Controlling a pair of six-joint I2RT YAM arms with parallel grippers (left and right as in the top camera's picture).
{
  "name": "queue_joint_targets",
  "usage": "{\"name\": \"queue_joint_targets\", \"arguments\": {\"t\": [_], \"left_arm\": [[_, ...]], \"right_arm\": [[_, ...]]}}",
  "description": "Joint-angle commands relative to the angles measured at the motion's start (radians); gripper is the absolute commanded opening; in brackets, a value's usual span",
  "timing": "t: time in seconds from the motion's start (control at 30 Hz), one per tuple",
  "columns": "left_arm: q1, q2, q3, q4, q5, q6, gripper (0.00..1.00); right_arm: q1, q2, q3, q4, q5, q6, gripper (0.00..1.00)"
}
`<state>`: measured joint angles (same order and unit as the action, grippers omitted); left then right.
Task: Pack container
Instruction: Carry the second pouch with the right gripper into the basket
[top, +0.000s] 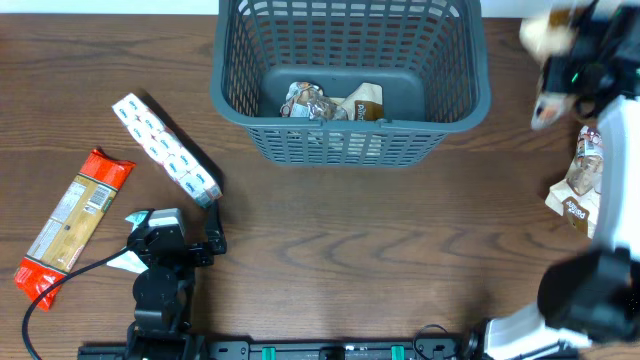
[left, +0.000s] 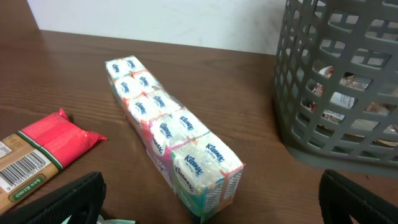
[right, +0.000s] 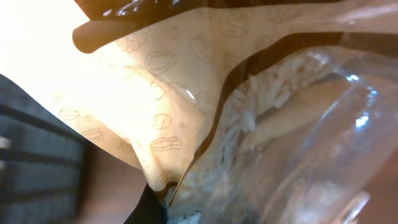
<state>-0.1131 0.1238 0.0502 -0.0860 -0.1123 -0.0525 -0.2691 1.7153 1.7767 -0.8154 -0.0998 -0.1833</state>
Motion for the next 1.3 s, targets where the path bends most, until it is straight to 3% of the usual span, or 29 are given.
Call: {"name": "queue_joint_targets", "arguments": {"t": [0.0,0.17,0.33,0.5,0.97,1.0,1.1,1.13,1.2,1.27], "left_arm": [[0.003,0.002,-0.018,-0.033,-0.018,-0.006,0.98],[0.003,0.002,-0.018,-0.033,-0.018,-0.006,0.99],[0.003,0.002,-0.018,-0.033,0.001,-0.006,0.98],[0.003,0.002,-0.018,-0.033,0.0,-0.006,0.99],[0.003,0.002,-0.018,-0.033,0.0,-0.006,0.98],[0.003,0.002,-0.018,-0.033,0.0,-0.006,0.98],[0.003,0.002,-0.018,-0.033,0.0,-0.006,0.98],[0.003,0.002,-0.018,-0.033,0.001,-0.006,0.98],[0.003,0.002,-0.018,-0.033,0.0,-0.006,0.99],[0.003,0.002,-0.018,-0.033,0.0,-0.006,0.99]], "right_arm": [[0.106,-0.117,0.109,-0.027,-0.102,-0.22,0.01],[0.301,-0.162,0.171,-0.108,-0.234,-0.621,0.01],[0.456,-0.127,0.172,-0.116,-0.234,-0.843,0.01],[0.519,-0.01,0.172,-0.116,-0.23,-1.012,0.01],[0.517,0.38,0.172,-0.163,-0.181,-0.938,0.02],[0.516,0.39,0.172,-0.173,-0.181,-0.937,0.07],[0.516,0.398,0.172,-0.185,-0.181,-0.875,0.33],[0.515,0.397,0.173,-0.189,-0.18,-0.846,0.45],[0.511,0.375,0.176,-0.2,-0.174,-0.785,0.85],[0.509,0.359,0.189,-0.222,-0.174,-0.774,0.88]]}}
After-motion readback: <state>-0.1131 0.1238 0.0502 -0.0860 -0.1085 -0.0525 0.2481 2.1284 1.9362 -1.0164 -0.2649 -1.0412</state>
